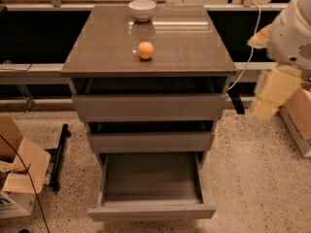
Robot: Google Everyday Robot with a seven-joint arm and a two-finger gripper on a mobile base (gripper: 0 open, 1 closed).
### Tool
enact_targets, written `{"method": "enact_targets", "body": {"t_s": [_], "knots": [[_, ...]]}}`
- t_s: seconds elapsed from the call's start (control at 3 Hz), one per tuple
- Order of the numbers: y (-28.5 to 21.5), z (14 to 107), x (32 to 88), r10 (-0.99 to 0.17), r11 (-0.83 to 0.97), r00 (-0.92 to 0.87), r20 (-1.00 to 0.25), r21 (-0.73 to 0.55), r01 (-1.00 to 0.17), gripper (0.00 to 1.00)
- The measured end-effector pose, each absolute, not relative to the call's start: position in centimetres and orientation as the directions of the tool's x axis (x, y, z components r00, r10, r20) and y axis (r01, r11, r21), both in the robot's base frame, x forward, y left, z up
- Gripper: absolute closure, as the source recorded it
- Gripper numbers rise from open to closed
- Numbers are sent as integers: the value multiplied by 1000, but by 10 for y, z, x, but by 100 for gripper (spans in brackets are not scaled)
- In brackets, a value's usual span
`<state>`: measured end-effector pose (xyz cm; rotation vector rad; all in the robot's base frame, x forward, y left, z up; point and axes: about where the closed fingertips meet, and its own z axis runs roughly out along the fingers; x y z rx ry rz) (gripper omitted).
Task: Place orange into bottom drawer
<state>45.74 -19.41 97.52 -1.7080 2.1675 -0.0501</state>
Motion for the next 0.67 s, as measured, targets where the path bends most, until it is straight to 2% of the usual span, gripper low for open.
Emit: {"method": "enact_targets", "body": {"t_s": [0.67], "knots": [[-144, 967, 535, -852, 278, -141, -504, -209, -937, 0]]}}
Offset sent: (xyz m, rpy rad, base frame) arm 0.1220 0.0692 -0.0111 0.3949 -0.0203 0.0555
